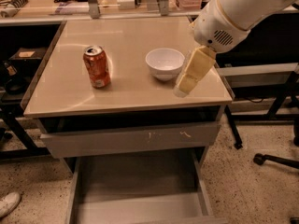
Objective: Place coke can into middle drawer
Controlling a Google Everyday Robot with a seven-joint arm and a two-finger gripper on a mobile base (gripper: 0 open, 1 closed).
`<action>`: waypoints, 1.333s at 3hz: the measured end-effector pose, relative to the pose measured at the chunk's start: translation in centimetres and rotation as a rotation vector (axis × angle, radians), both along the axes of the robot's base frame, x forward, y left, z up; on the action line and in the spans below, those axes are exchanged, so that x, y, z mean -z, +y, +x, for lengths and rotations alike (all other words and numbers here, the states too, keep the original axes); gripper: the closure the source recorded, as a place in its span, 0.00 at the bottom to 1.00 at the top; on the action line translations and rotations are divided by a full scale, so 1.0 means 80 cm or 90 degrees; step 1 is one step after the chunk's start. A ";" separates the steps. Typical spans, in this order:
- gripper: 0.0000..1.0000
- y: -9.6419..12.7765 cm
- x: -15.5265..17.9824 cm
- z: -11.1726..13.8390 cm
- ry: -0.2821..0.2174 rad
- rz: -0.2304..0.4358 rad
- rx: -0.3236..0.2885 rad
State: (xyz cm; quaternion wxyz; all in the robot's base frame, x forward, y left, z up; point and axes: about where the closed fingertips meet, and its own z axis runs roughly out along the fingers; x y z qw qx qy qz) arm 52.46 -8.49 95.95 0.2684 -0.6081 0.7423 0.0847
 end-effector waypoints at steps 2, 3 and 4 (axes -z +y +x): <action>0.00 0.023 0.007 0.026 -0.002 0.036 -0.014; 0.00 0.043 0.008 0.038 -0.021 0.063 -0.006; 0.00 0.071 0.008 0.069 -0.030 0.091 0.004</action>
Offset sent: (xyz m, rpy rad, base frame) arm 0.0178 0.0163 -0.0044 0.0483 -0.0035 0.0192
